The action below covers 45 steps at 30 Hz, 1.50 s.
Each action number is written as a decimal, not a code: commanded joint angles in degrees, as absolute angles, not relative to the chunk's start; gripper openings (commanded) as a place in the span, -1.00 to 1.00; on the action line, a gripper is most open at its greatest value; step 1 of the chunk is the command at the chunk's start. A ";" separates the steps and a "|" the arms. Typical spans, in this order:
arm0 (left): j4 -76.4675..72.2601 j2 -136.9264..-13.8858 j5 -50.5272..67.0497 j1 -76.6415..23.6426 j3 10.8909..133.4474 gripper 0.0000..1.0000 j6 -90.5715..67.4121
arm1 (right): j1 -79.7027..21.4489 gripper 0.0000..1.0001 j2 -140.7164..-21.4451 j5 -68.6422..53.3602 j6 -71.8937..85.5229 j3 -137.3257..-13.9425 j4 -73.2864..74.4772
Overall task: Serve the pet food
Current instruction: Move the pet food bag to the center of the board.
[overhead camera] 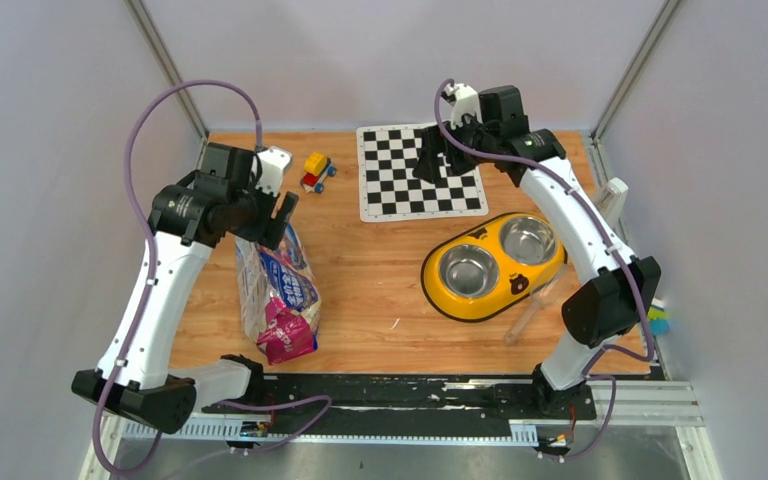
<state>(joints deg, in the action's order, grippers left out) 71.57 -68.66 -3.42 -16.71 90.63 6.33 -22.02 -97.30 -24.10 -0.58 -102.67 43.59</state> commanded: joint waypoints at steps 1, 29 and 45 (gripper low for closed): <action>74.51 -68.12 -0.67 -16.44 87.14 0.65 6.23 | -22.07 0.99 -93.72 -21.77 -1.29 -102.11 41.31; 74.94 -77.65 1.68 -17.51 109.45 -1.00 12.22 | -20.91 0.99 -92.54 -15.71 -3.43 -102.22 40.61; 71.79 -83.35 13.18 -26.55 121.34 -1.00 21.78 | -13.52 0.99 -88.51 -18.21 -2.17 -103.07 40.45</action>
<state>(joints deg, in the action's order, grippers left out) 83.00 -87.96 6.07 -25.15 111.98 17.23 -15.11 -91.44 -16.88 -2.90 -101.51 42.52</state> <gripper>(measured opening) 0.008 0.994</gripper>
